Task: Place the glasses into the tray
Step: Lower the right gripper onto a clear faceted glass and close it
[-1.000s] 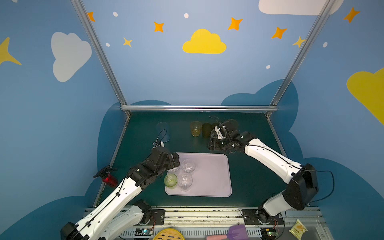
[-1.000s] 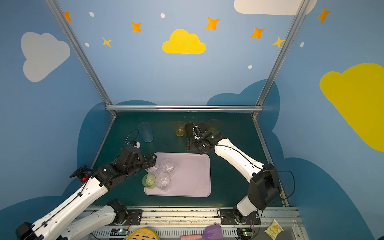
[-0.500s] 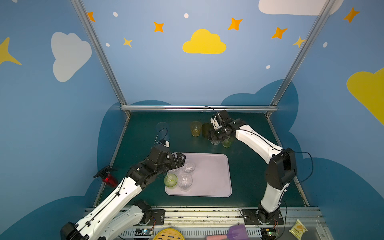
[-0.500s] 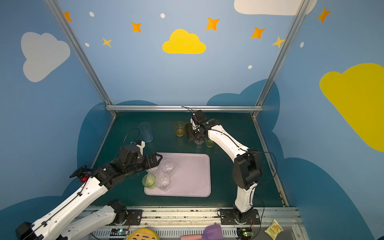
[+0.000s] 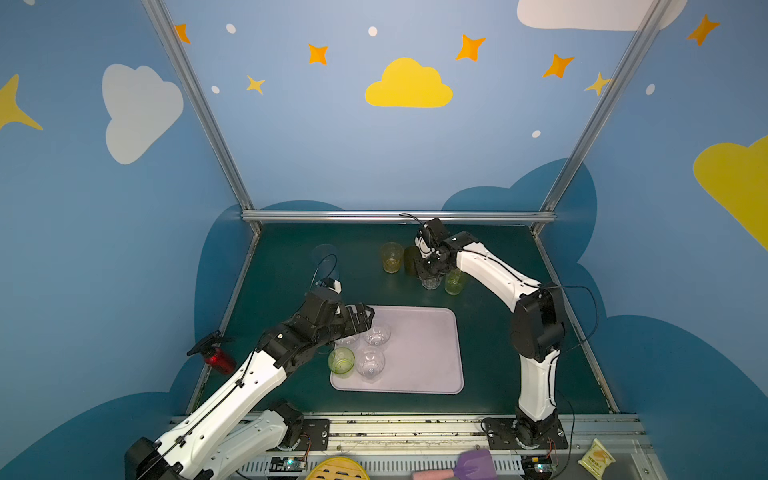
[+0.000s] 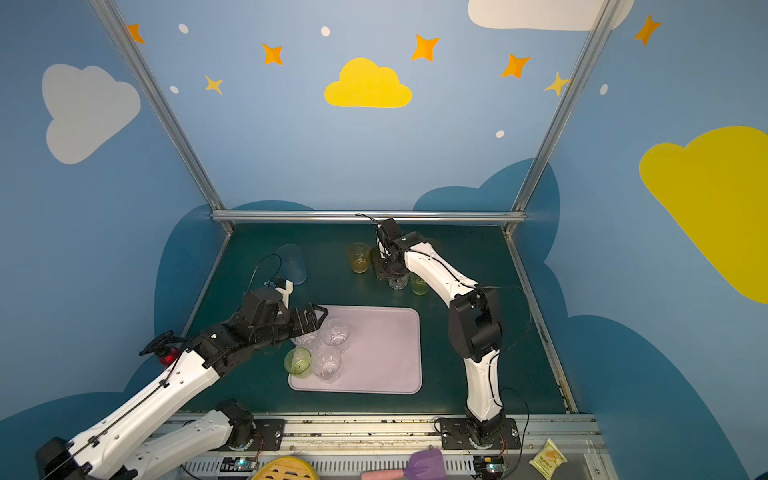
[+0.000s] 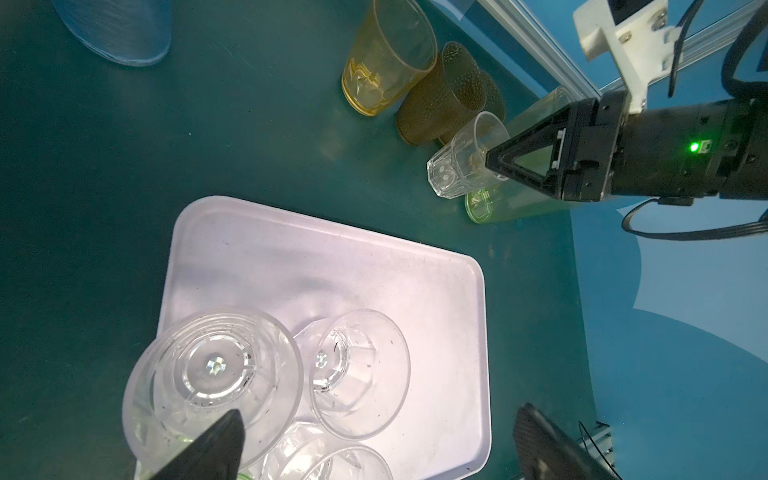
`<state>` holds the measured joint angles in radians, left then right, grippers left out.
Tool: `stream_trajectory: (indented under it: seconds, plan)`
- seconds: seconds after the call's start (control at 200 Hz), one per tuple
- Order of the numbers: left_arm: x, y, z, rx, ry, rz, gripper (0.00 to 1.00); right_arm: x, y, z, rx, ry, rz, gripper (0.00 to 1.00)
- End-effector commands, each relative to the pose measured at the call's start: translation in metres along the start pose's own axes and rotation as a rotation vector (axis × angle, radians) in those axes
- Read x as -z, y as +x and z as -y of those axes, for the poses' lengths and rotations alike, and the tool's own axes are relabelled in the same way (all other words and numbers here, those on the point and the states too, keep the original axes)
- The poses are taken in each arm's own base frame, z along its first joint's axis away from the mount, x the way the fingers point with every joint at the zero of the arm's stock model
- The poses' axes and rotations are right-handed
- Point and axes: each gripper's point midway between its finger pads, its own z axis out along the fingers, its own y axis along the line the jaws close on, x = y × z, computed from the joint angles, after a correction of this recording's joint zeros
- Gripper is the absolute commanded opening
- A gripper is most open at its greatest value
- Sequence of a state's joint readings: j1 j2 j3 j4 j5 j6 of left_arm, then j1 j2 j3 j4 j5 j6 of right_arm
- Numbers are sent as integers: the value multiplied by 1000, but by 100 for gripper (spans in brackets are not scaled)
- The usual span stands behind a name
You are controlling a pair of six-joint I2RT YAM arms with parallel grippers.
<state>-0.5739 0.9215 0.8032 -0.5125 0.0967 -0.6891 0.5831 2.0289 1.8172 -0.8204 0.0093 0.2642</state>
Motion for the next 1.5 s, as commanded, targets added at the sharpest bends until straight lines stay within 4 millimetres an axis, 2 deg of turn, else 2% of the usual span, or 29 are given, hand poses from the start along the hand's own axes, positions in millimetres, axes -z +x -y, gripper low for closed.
stream_trajectory:
  seconds: [0.0, 0.33, 0.571, 0.841, 1.016, 1.492]
  plan:
    - [-1, -5, 2, -2, 2, 12, 100, -2, -3, 9, 23, 53, -6, 30]
    - [-7, -3, -1, -2, -12, 0, 100, -18, -8, 20, 54, 115, -21, 27]
    - [-9, -5, -4, 23, -35, 7, 100, -29, -10, 29, 60, 154, -34, 21]
    - [-3, -11, -7, 29, -40, 61, 100, -35, -13, 29, 78, 154, -32, 19]
    - [-6, -10, -9, 28, -46, 57, 100, -39, -14, 28, 84, 150, -36, 17]
    - [-9, -10, -9, 25, -51, 50, 100, -39, -11, 24, 75, 127, -46, 4]
